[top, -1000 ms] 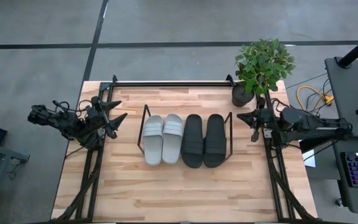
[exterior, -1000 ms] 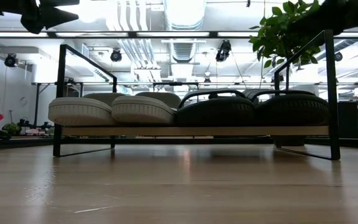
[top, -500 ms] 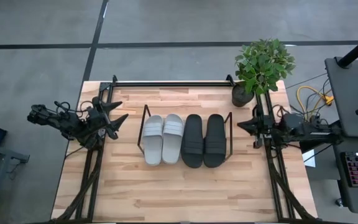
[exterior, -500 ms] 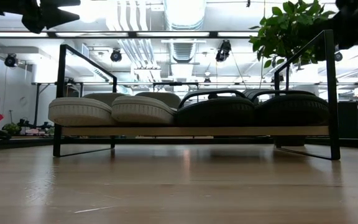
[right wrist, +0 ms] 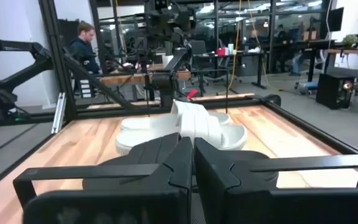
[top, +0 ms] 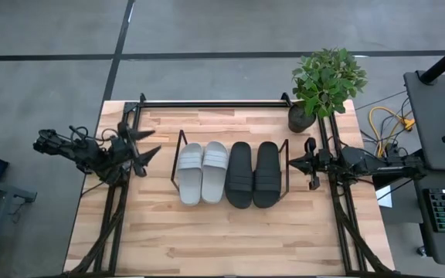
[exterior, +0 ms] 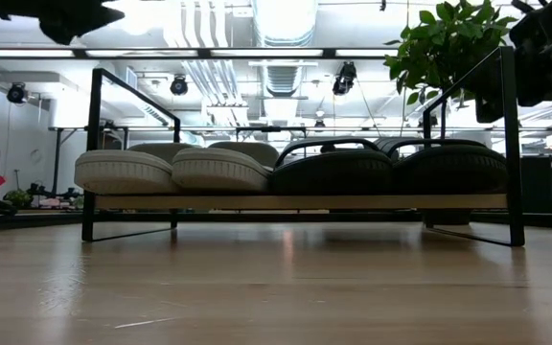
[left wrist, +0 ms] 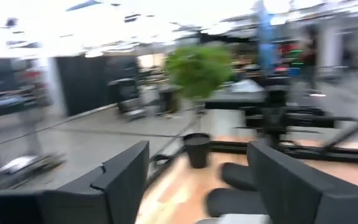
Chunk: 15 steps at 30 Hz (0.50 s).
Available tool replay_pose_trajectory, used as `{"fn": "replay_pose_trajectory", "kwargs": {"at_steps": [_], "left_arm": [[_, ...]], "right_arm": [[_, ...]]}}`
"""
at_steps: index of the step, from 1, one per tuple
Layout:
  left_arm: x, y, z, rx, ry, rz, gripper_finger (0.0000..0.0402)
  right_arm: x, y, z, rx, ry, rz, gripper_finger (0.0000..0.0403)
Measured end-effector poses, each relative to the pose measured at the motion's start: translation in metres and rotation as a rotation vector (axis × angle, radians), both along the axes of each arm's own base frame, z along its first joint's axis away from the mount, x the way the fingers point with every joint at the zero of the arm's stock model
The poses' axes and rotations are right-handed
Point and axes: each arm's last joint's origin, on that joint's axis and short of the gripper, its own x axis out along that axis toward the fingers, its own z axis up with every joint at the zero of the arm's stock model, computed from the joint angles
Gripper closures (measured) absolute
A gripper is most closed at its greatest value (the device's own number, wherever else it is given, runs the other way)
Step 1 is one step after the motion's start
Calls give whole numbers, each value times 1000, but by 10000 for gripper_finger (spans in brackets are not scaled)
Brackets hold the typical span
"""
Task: Pick and place slides into the shelf
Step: Return to Home Position
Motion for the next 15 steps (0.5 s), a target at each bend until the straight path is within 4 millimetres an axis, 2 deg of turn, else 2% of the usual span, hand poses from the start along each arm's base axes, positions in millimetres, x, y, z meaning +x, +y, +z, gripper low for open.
{"fn": "replay_pose_trajectory", "kwargs": {"at_steps": [4, 9, 12, 15], "left_arm": [[3, -7, 0, 33, -10, -234, 201], [5, -19, -1, 57, -16, -602, 315], [6, -18, -1, 47, -12, -596, 383], [4, -14, 0, 43, -23, -496, 390]], "right_arm": [[0, 0, 0, -3, 2, -1, 394], [0, 0, 0, -34, 4, -7, 394], [0, 0, -1, -34, 11, -7, 394], [0, 0, -1, -34, 16, -7, 394]]}}
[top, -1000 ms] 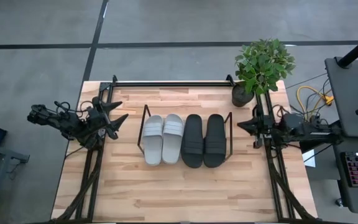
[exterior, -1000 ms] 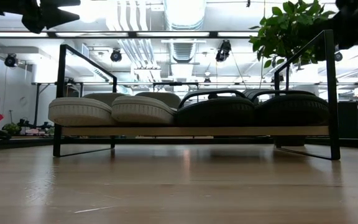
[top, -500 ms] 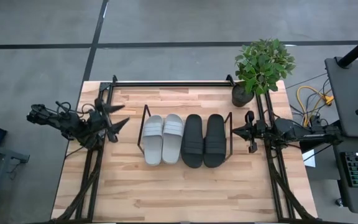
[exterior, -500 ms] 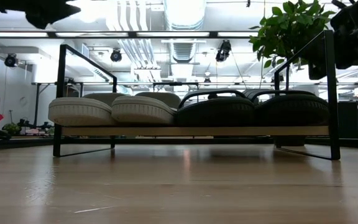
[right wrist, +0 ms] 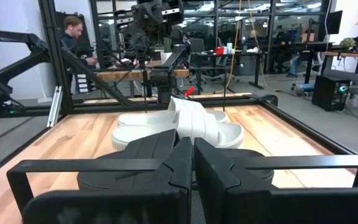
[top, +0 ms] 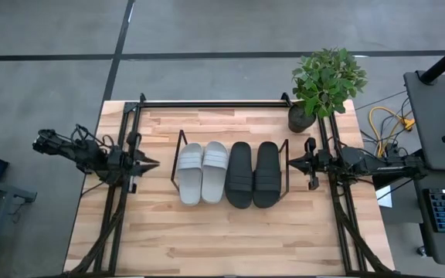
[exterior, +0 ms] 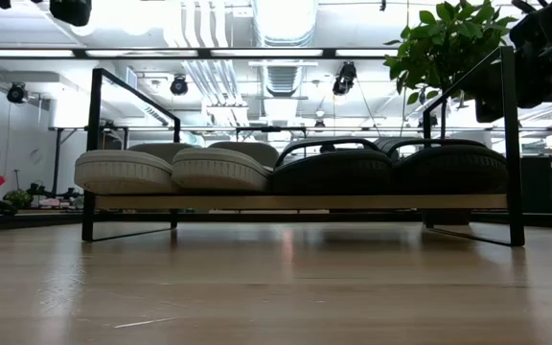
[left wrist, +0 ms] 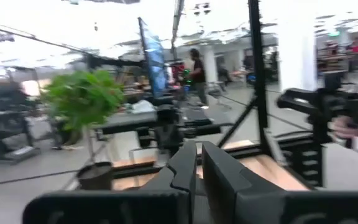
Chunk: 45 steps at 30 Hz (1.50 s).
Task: Pick and place slides into the shelf
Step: Return to Home Position
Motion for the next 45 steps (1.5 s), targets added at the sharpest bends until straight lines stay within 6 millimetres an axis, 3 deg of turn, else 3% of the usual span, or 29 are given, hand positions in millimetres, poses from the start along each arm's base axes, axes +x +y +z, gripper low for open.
{"fn": "replay_pose_trajectory", "kwargs": {"at_steps": [6, 11, 18, 20, 26, 36, 45], "left_arm": [[5, 2, 3, 50, -36, 3, 400], [18, 10, 4, 48, -41, 103, 401], [33, 36, 2, 36, 20, 285, 401], [33, 42, 0, 30, 47, 259, 401], [21, 45, -18, 65, 169, 158, 401], [-8, 43, -45, 18, -17, 192, 402], [-12, 38, -70, -37, -30, 140, 402]], "right_arm": [[0, 0, 0, 0, 0, 0, 394], [0, 0, 0, -16, 1, -3, 394], [0, -3, 0, -38, 3, -102, 394], [0, -3, 0, -59, 5, -107, 394], [0, -3, 0, -57, 5, -107, 394], [0, -3, -1, 21, 17, -104, 394], [0, -3, -2, 27, 25, -104, 394]]}}
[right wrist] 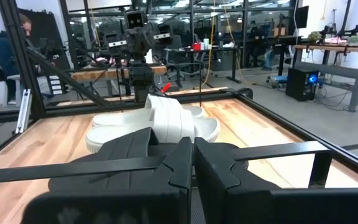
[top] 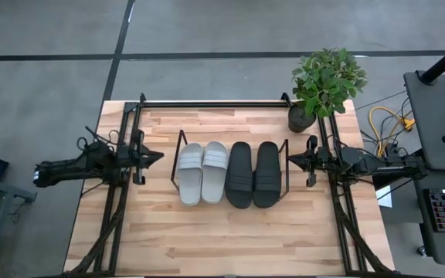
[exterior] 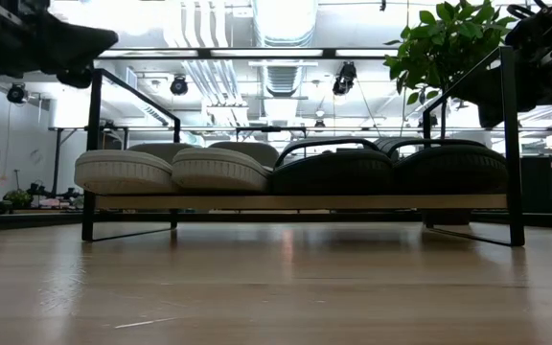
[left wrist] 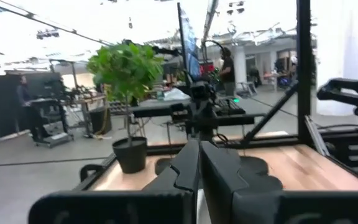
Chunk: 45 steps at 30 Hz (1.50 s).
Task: Pick and place slides into the shelf
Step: Return to Home Position
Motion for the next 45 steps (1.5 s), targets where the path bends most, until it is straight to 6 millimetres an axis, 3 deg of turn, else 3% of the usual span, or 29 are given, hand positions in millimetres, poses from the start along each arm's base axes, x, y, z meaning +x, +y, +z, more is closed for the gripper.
{"fn": "replay_pose_trajectory", "kwargs": {"at_steps": [9, 16, 23, 45], "left_arm": [[3, -7, -8, 19, 30, -61, 402], [9, -8, -35, 5, 88, -23, 401], [9, -9, -34, -2, 77, -47, 401], [9, -9, -37, -10, 98, -56, 401]], "right_arm": [[0, 0, 0, 0, 5, 0, 394], [0, 0, -1, -16, 10, 18, 394], [0, 6, 0, -60, -11, 195, 394], [0, 5, 5, -109, -58, 179, 394]]}}
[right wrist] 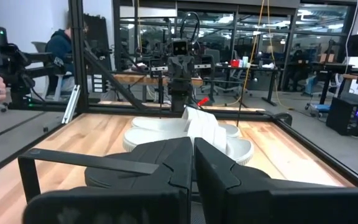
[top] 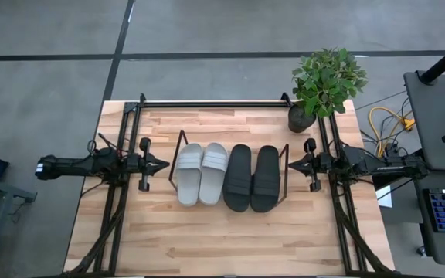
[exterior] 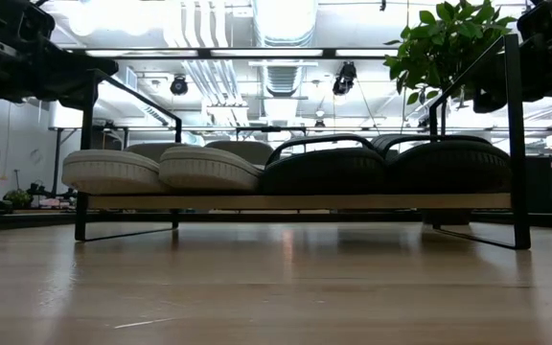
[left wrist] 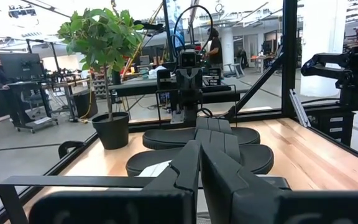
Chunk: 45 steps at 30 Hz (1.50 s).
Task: Pick and place slides into the shelf
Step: Return to Home Position
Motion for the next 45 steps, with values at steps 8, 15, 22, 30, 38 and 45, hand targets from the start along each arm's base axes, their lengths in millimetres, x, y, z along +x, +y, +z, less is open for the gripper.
{"fn": "replay_pose_trajectory", "kwargs": {"at_steps": [8, 15, 22, 30, 38, 45], "left_arm": [[1, 0, -1, 1, 6, 1, 401], [0, 0, -1, 1, 5, 1, 401], [1, 0, -1, 1, 6, 1, 401], [1, 0, -1, 1, 7, 1, 401], [1, 0, -1, 2, 7, 1, 401], [1, 0, -1, 2, 8, 1, 402]], "right_arm": [[0, 0, 0, 0, -1, 0, 394], [0, 0, 0, 1, -1, 0, 394], [0, 0, 0, 102, 3, 7, 394], [0, 0, 0, 229, 8, 15, 394], [0, 0, 0, 236, 9, 15, 394], [0, 0, 0, 236, 11, 15, 394]]}}
